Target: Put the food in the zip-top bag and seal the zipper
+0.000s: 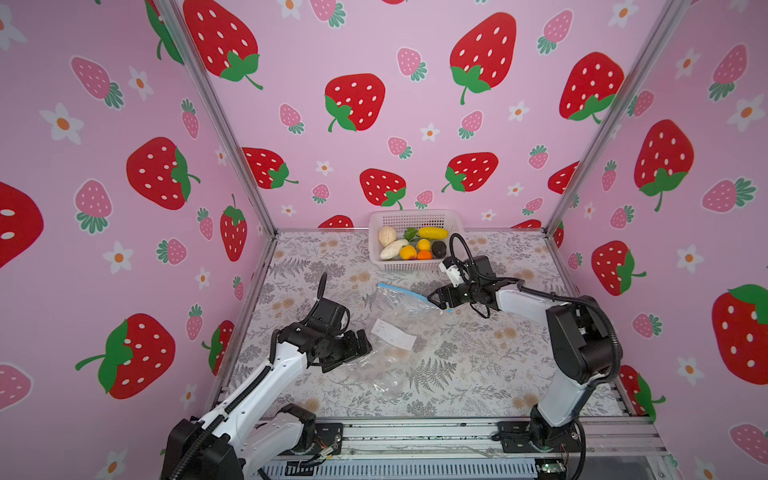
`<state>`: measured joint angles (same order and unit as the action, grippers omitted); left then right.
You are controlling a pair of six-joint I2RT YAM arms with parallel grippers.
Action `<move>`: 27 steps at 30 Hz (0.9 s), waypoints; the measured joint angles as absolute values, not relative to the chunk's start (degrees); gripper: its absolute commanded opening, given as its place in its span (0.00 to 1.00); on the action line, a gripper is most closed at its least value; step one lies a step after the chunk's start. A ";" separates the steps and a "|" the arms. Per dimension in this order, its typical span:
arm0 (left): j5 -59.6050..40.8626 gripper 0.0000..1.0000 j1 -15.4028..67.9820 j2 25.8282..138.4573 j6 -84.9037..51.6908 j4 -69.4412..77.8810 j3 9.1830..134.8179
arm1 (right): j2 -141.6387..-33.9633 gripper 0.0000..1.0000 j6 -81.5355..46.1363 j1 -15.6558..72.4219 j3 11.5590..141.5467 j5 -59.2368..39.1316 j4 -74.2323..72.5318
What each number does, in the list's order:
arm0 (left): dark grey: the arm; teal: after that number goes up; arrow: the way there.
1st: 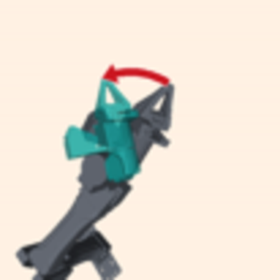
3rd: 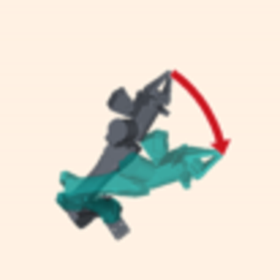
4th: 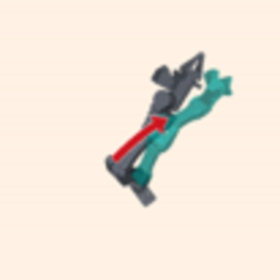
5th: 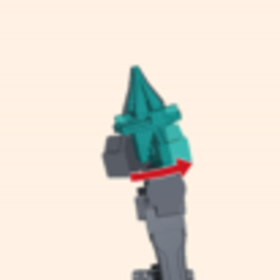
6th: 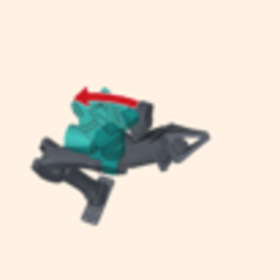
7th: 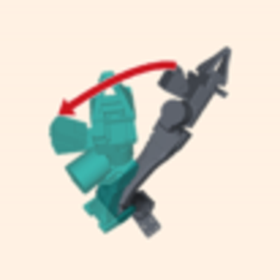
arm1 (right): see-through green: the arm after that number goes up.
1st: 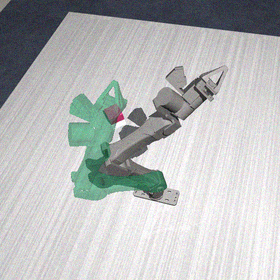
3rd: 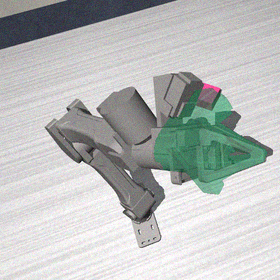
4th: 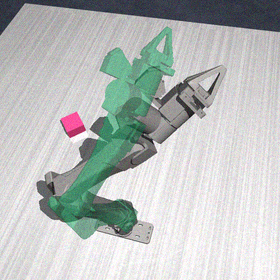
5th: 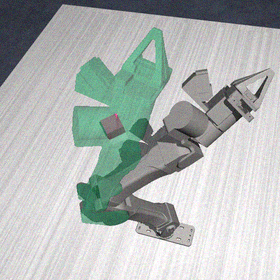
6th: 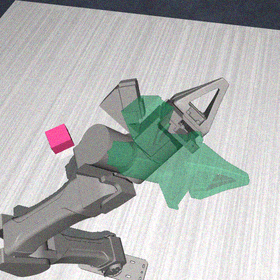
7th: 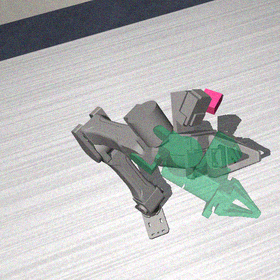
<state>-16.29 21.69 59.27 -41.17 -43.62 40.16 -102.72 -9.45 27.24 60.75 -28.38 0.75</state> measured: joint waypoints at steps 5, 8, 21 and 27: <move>-16.53 0.99 21.41 59.02 -42.41 -43.51 39.18 | -103.15 0.88 -9.30 27.20 59.16 -30.72 -0.36; -16.53 0.99 20.97 59.33 -42.63 -43.00 39.18 | -103.15 0.87 -9.32 27.22 57.58 -32.14 -0.75; -9.96 0.99 14.04 58.17 -42.76 -49.82 43.03 | -102.43 0.81 -11.11 28.95 52.18 -35.55 -2.46; -10.11 0.99 12.21 56.47 -44.36 -51.72 43.72 | -99.74 0.79 -14.26 30.26 48.31 -36.16 -6.02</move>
<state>-10.11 12.21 56.47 -44.36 -51.72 43.72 -99.74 -14.26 30.26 48.31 -36.16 -6.02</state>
